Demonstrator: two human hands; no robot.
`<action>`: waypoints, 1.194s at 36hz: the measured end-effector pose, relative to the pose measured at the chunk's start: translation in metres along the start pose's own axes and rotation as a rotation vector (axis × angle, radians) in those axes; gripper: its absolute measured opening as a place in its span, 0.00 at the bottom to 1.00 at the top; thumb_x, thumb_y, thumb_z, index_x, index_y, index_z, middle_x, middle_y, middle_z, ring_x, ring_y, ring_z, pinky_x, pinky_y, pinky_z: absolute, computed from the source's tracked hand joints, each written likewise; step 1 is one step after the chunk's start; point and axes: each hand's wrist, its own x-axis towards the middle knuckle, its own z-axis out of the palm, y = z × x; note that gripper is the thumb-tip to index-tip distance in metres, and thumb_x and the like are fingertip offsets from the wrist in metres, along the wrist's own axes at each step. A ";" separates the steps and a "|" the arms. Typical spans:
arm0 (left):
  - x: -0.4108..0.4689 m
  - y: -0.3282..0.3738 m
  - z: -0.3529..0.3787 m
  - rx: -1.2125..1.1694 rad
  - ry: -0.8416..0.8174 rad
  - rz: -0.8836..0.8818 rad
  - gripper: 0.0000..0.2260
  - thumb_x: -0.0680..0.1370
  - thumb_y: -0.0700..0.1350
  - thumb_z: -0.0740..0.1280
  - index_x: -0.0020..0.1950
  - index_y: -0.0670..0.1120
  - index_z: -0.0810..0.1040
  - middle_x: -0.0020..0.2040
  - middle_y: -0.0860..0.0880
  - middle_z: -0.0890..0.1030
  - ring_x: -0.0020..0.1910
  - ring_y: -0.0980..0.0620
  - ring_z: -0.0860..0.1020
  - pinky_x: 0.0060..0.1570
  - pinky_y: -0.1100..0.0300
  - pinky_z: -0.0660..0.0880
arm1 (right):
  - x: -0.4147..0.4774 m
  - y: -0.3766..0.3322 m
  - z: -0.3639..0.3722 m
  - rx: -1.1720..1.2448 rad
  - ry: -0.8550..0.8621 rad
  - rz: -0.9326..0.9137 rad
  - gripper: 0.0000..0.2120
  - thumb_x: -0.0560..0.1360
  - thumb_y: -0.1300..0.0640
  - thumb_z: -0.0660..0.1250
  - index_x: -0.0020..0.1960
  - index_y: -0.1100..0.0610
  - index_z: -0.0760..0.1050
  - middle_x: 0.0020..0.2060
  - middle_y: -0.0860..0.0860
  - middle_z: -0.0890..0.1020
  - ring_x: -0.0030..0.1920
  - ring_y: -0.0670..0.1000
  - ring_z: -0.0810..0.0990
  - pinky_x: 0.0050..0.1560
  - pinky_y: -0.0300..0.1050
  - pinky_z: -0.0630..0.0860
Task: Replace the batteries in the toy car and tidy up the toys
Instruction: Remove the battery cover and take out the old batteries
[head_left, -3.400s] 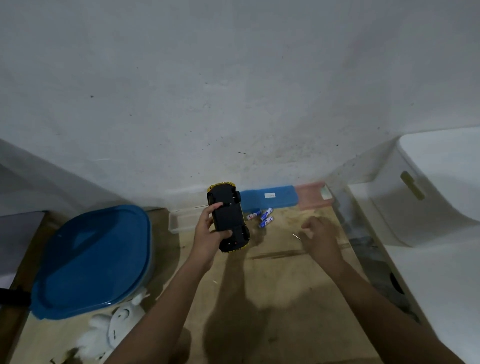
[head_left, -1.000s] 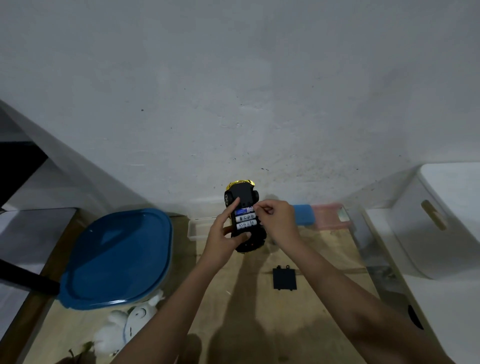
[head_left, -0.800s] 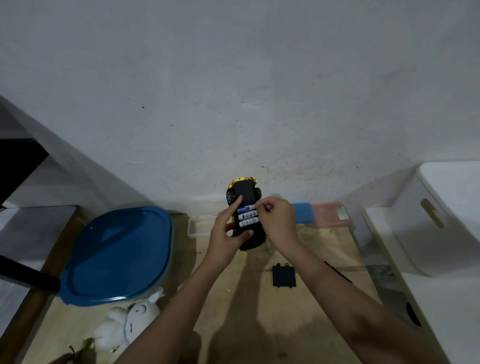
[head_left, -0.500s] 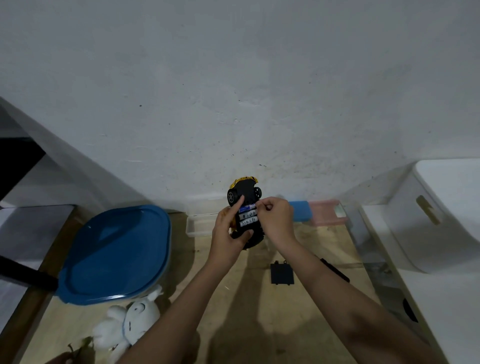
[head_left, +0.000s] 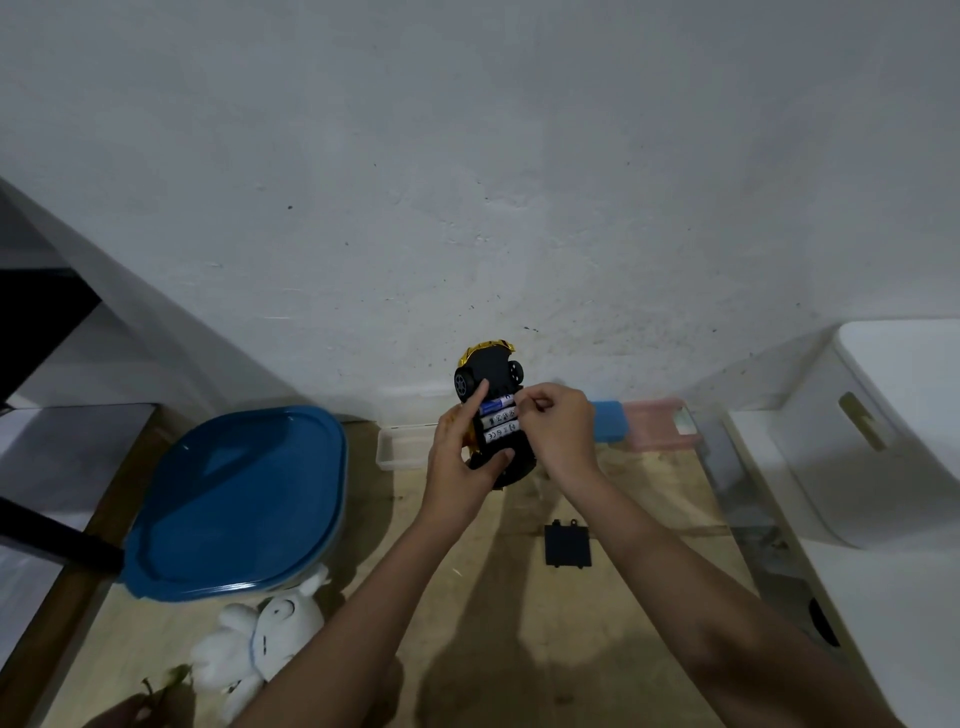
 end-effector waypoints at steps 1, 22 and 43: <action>0.000 0.000 0.000 0.000 -0.002 0.000 0.35 0.72 0.33 0.70 0.70 0.61 0.63 0.59 0.56 0.70 0.58 0.59 0.72 0.57 0.66 0.73 | 0.001 0.000 0.000 0.002 0.001 0.005 0.07 0.74 0.65 0.64 0.45 0.62 0.82 0.40 0.54 0.83 0.38 0.47 0.79 0.34 0.25 0.70; 0.003 0.009 -0.011 -0.120 -0.007 -0.041 0.35 0.72 0.32 0.70 0.68 0.64 0.65 0.63 0.60 0.70 0.60 0.53 0.75 0.54 0.59 0.78 | 0.003 -0.004 -0.007 0.170 -0.148 -0.010 0.04 0.75 0.61 0.65 0.41 0.58 0.75 0.40 0.53 0.81 0.43 0.51 0.80 0.47 0.40 0.79; 0.003 0.022 -0.029 -0.203 0.071 -0.076 0.36 0.69 0.34 0.74 0.66 0.65 0.66 0.64 0.52 0.70 0.59 0.47 0.76 0.54 0.49 0.79 | 0.033 -0.037 -0.067 1.305 -0.187 0.400 0.09 0.76 0.72 0.57 0.53 0.66 0.73 0.47 0.59 0.78 0.47 0.53 0.79 0.48 0.40 0.80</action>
